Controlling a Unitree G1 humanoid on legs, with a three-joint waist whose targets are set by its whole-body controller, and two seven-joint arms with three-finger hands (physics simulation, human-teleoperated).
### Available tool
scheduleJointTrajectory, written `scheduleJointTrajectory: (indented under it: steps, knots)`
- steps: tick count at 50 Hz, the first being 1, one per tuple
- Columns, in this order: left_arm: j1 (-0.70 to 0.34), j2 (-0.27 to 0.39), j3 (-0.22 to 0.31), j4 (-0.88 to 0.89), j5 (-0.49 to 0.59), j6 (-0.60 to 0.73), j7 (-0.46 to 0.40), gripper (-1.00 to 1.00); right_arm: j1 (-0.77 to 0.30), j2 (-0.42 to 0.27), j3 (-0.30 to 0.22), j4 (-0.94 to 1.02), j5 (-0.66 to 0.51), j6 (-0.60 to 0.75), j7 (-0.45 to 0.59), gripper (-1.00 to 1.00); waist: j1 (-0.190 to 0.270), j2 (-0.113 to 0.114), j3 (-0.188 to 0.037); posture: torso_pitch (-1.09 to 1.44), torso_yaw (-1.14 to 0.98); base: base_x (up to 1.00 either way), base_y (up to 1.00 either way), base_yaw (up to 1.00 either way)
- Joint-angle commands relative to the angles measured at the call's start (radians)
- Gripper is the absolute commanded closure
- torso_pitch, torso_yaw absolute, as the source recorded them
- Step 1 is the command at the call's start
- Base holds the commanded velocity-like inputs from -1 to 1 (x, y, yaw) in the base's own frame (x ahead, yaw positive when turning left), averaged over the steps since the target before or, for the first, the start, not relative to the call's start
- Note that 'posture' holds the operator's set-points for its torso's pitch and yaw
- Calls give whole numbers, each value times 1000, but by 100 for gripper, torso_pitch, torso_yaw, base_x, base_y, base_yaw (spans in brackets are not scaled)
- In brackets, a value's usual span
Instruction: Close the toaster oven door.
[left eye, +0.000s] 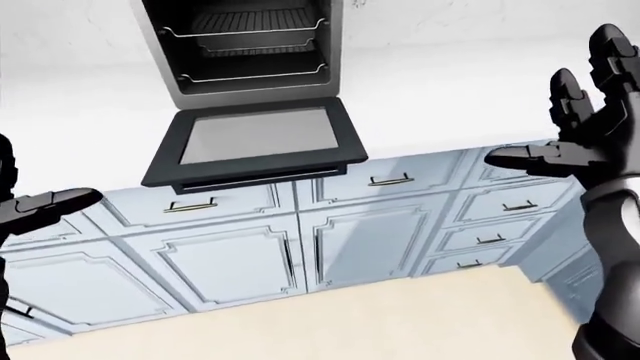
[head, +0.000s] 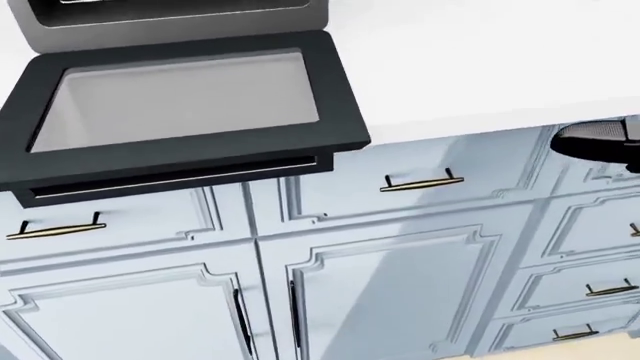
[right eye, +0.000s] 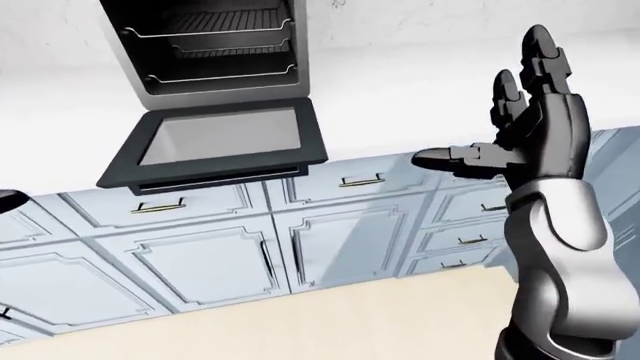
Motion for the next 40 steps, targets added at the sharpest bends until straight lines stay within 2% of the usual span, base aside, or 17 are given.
scheduleJointTrajectory:
  steps: [1, 4, 6, 7, 8, 11, 15, 17, 18, 19, 22, 27, 29, 31, 32, 34, 40]
  knots:
    - [-19, 28, 22, -30, 0, -37, 6, -100, -26, -13, -2, -31, 8, -32, 3, -100, 2, 4, -9, 0, 0, 22, 4, 0]
    - [-21, 32, 24, -25, -3, -36, 8, -100, -31, -17, -5, -29, 13, -28, 0, -100, -4, 45, -15, 0, 0, 22, 7, 0]
    - [-22, 34, 24, -20, -2, -39, 10, -100, -32, -18, -4, -26, 14, -29, -2, -100, -4, 110, -38, 0, 0, 22, 7, 0]
    - [-21, 33, 22, -16, 0, -42, 11, -100, -31, -18, -4, -29, 16, -28, -4, -100, 7, 62, -24, 0, 0, 23, 8, 0]
    - [-23, 36, 23, -17, -2, -39, 12, -100, -34, -19, -4, -27, 17, -27, -5, -100, 2, 86, -18, 0, 0, 23, 11, 0]
    - [-21, 37, 24, -14, -3, -41, 11, -100, -30, -19, -5, -23, 19, -31, -6, -100, 13, 60, -23, 0, 0, 21, 15, 0]
    - [-23, 41, 26, -5, -4, -44, 13, -100, -30, -18, -5, -25, 24, -26, -13, -100, 23, 1, -10, 0, 0, 17, 21, 0]
    - [-23, 43, 28, -4, -6, -42, 15, -100, -32, -19, -8, -26, 30, -22, -16, -100, 24, -58, -25, 0, 0, 13, 27, 0]
    - [-24, 44, 29, -4, -8, -41, 15, -100, -33, -20, -9, -27, 32, -20, -18, -100, 12, -29, -23, 0, 0, 10, 28, 0]
    - [-23, 45, 29, -4, -9, -40, 16, -100, -33, -20, -9, -27, 35, -19, -19, -100, 15, -45, -26, 0, 0, 9, 29, 0]
    - [-22, 46, 31, -5, -11, -39, 17, -100, -32, -21, -9, -29, 40, -17, -23, -100, 5, -38, -40, 0, 0, 6, 30, 0]
    - [-24, 50, 32, -8, -17, -33, 19, -100, -30, -24, -6, -27, 38, -21, -21, -100, 4, 4, -22, 0, 0, 5, 32, 0]
    - [-24, 50, 32, -10, -18, -32, 20, -100, -30, -24, -5, -27, 37, -23, -20, -100, 1, 39, -26, 0, 0, 5, 34, 0]
    - [-24, 51, 33, -10, -18, -32, 20, -100, -32, -25, -5, -26, 38, -22, -20, -100, 0, 109, -47, 0, 0, 4, 35, 0]
    - [-24, 52, 33, -11, -19, -31, 20, -100, -31, -24, -5, -26, 37, -23, -21, -100, 8, 71, -43, 0, 0, 5, 34, 0]
    - [-24, 52, 36, -10, -22, -29, 20, -100, -31, -22, -4, -32, 39, -19, -23, -100, 12, 78, -28, 0, 0, 4, 35, 0]
    - [-25, 57, 37, -8, -24, -29, 22, -100, -33, -23, -6, -31, 40, -18, -22, -100, 12, 12, -21, 0, 0, 5, 35, 0]
